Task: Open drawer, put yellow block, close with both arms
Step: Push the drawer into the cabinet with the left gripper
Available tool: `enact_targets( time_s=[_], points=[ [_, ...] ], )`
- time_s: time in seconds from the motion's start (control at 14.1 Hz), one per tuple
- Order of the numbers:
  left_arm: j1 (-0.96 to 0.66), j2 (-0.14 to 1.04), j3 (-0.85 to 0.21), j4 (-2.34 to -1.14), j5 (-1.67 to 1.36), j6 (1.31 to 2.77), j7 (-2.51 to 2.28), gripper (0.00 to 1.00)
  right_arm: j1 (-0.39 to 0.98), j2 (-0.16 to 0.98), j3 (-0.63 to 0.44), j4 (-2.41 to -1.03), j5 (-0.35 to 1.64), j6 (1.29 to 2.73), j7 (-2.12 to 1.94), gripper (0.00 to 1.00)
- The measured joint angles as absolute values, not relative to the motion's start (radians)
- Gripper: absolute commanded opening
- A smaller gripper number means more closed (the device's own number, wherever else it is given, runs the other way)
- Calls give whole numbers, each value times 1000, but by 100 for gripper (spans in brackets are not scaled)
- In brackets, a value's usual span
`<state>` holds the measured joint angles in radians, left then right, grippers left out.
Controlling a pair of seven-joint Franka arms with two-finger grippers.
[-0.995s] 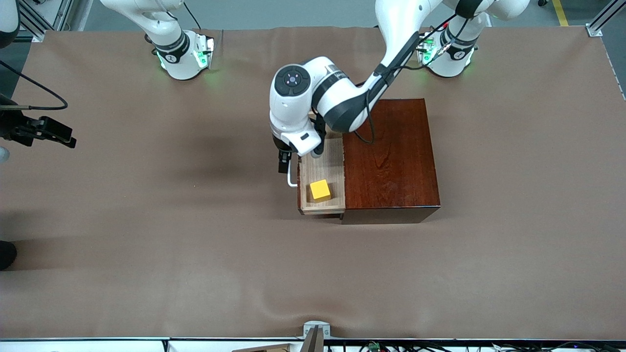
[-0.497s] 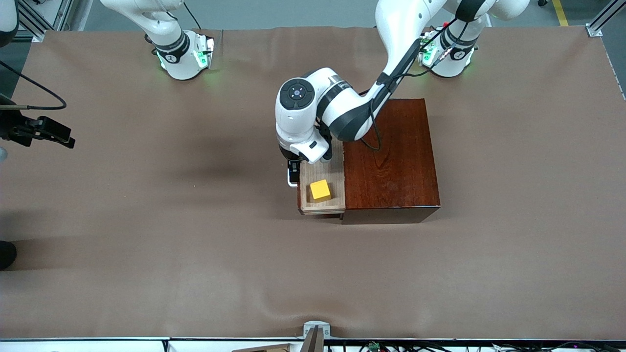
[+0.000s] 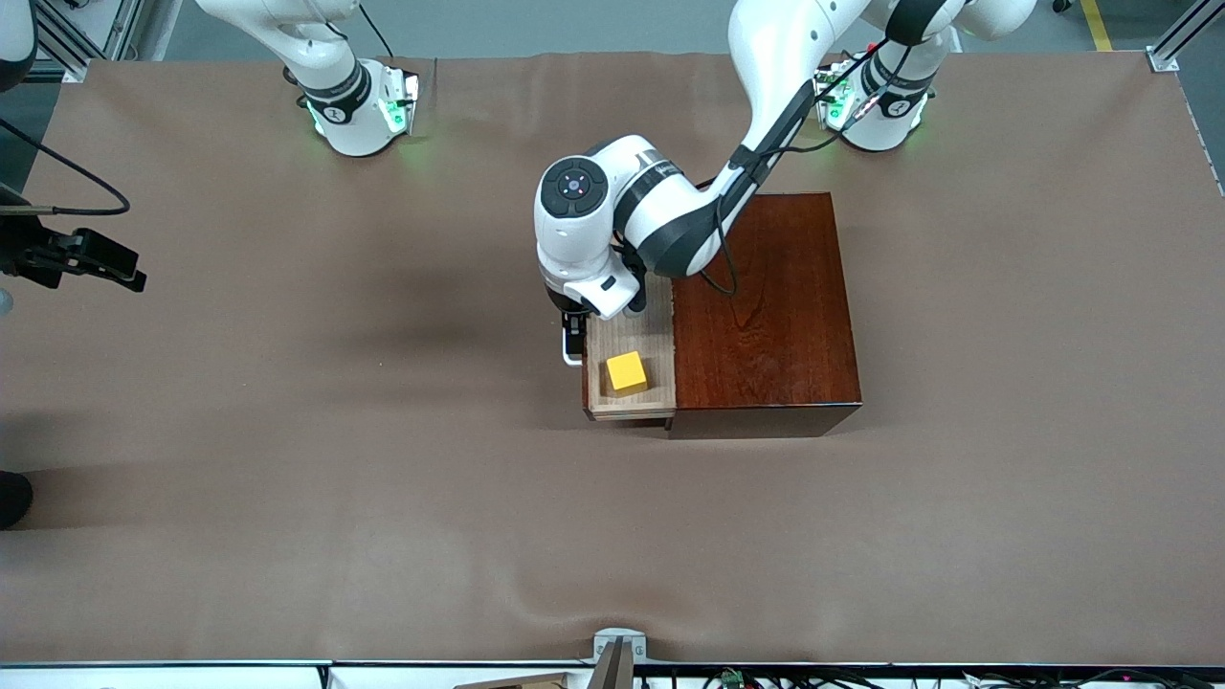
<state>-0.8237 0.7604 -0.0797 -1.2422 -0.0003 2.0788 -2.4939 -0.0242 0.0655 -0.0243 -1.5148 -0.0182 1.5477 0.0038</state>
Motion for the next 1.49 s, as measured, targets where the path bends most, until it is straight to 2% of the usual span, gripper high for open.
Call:
enact_targets(
  time_s=[1.49],
  points=[
    [-800,739,-45,-1216,88,1755,-2509,100,-24,65,-24,-1515,-18,1562,4,100]
  ],
)
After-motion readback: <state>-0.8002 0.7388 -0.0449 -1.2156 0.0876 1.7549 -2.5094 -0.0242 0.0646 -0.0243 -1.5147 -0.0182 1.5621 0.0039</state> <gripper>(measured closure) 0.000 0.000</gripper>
